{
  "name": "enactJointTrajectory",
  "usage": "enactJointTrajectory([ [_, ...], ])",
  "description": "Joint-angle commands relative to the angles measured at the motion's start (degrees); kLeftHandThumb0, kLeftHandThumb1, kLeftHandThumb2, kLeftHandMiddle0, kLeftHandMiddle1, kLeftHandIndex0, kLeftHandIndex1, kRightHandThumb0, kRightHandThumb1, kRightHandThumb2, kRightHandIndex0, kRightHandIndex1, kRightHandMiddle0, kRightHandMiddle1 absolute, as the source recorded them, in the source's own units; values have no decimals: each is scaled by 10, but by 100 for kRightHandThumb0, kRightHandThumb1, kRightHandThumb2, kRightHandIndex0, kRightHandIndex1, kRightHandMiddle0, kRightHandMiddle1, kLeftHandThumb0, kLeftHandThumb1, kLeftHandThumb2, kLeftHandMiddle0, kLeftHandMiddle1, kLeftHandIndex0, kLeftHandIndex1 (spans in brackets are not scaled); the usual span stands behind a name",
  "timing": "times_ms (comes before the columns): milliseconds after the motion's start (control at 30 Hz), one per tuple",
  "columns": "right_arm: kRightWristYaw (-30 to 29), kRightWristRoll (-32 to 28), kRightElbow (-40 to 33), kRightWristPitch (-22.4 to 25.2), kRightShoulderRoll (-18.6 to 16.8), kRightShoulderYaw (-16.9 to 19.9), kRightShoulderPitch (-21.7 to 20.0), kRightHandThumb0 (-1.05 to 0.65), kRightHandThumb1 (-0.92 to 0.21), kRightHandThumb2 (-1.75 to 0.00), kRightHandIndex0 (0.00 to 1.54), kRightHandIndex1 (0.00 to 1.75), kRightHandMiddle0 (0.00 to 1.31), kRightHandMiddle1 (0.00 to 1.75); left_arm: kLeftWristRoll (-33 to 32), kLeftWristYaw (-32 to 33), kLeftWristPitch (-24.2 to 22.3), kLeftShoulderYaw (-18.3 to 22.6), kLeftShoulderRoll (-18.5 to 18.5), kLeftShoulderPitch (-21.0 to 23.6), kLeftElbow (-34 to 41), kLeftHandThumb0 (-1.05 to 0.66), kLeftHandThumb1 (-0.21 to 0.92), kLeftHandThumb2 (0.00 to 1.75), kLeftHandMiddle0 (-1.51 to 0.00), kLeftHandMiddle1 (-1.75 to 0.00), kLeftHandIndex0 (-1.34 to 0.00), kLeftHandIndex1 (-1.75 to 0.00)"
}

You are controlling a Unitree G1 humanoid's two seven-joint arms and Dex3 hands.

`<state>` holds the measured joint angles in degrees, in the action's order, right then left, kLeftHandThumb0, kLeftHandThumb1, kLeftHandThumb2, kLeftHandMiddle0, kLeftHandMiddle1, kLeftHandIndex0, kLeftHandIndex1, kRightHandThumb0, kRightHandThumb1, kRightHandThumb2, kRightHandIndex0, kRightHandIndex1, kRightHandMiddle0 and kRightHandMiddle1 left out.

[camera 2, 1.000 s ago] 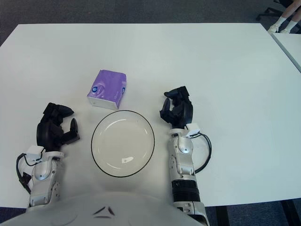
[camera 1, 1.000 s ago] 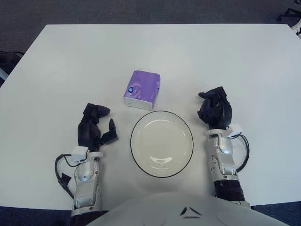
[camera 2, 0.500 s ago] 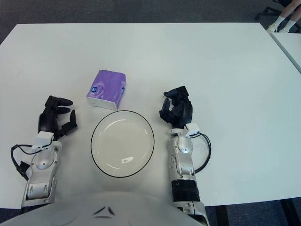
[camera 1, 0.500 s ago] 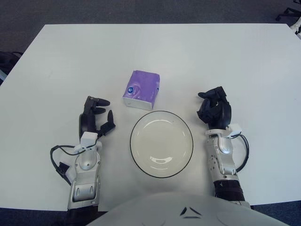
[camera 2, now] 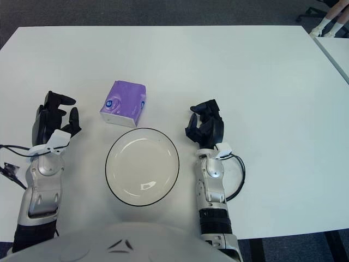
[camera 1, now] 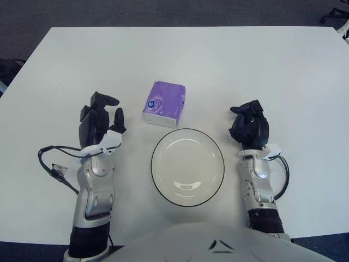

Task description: Put the tissue paper into the plate.

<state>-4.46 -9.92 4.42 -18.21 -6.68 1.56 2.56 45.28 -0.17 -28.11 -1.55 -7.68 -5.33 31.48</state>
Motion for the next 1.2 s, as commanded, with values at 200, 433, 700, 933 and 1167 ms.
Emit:
enactJointTrajectory([
  [200,-25,-10,50,95,-21,11,43,-40,-60,-96,62,150,39,175,154,-118,-133,-57,-11,112,-6,-100,92,100,0,-169,0,-164],
  [433,-25,-5,57,96,-17,9,33,-40,-60,-97,63,149,39,175,217,-248,-175,-72,-42,190,-11,-104,92,104,0,-100,0,-84],
  [700,-25,-3,63,98,-15,8,25,-40,-60,-96,63,147,39,175,182,-426,-155,-38,-144,274,-3,-105,92,107,0,-59,0,-13],
  [933,-18,-5,72,91,-12,11,20,-40,-60,-97,64,147,39,175,97,-467,-55,-21,-233,301,-15,-105,92,103,0,-46,0,-1],
  [1167,-16,-6,79,87,-15,17,16,-40,-59,-98,64,146,40,175,32,-448,19,-26,-268,342,-83,-105,92,100,0,-43,0,0],
])
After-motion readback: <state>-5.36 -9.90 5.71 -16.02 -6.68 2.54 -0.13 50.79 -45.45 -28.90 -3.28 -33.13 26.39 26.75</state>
